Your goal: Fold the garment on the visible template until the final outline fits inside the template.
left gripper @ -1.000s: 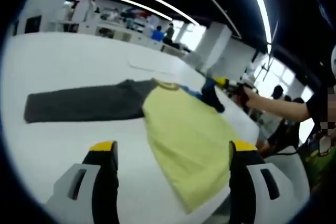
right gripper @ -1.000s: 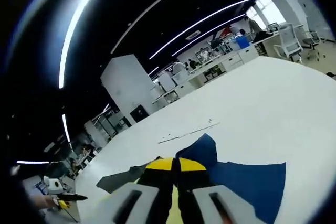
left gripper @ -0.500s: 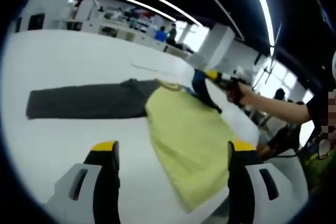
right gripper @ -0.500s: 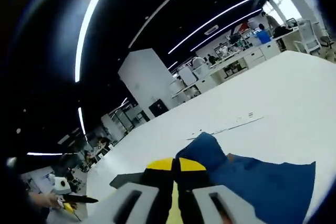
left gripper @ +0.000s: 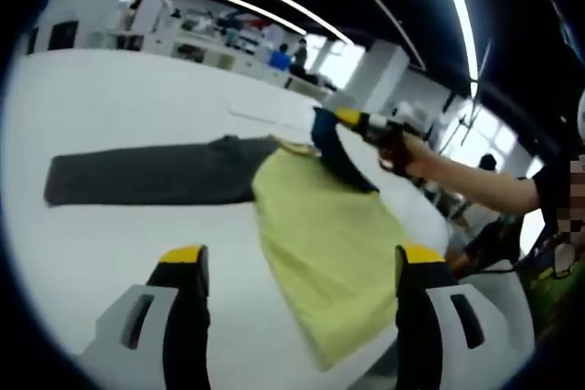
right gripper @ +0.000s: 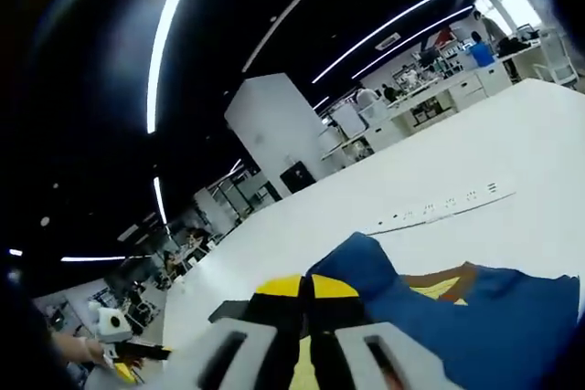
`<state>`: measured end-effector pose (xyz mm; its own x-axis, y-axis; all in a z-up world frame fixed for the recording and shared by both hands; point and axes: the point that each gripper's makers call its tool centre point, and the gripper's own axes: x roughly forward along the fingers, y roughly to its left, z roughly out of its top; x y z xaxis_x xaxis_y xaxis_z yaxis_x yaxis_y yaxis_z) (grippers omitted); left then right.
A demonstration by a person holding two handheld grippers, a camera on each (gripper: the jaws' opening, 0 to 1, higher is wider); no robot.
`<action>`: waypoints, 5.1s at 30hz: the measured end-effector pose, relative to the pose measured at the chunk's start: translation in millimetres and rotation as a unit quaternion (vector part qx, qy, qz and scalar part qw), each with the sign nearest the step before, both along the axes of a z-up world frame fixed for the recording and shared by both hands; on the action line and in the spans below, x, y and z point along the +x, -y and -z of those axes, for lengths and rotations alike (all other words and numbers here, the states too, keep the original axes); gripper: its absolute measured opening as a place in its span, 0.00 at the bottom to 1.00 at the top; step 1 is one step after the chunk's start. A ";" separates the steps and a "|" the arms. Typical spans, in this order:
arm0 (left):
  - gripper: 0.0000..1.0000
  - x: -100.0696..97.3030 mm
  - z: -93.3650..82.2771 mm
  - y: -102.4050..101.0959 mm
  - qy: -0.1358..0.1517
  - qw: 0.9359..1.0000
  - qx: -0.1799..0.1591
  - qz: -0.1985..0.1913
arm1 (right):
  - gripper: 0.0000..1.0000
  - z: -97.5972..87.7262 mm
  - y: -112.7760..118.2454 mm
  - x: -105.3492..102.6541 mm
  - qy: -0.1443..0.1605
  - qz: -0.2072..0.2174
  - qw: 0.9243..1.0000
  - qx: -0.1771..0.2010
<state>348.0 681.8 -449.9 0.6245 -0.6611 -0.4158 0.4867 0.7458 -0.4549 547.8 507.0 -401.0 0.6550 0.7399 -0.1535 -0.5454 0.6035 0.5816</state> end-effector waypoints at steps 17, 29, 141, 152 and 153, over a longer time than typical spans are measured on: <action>0.80 -8.0 5.5 -8.7 -0.007 1.000 -0.006 -0.018 | 0.00 52.4 -59.5 -22.9 -0.020 -0.083 0.994 -0.064; 0.80 -5.5 3.5 -8.3 -0.001 1.000 -0.012 -0.023 | 0.00 91.6 -79.3 -30.5 -0.055 -0.079 0.992 -0.079; 0.70 66.8 18.6 -89.7 0.032 0.991 0.031 -0.128 | 0.95 89.2 131.2 -80.4 0.026 -0.004 0.978 -0.206; 0.67 79.6 27.4 -163.7 0.021 0.972 0.052 -0.229 | 0.92 90.3 128.0 -101.1 0.023 -0.013 0.979 -0.202; 0.66 80.7 27.5 -168.5 0.023 0.970 0.052 -0.235 | 0.91 89.5 128.0 -102.0 0.024 -0.015 0.979 -0.203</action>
<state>428.7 850.4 -477.4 0.8664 -0.2545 -0.4296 0.0994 0.9310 -0.3512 445.8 379.0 -490.5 0.6478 0.6434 -0.4078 -0.5873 0.7628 0.2706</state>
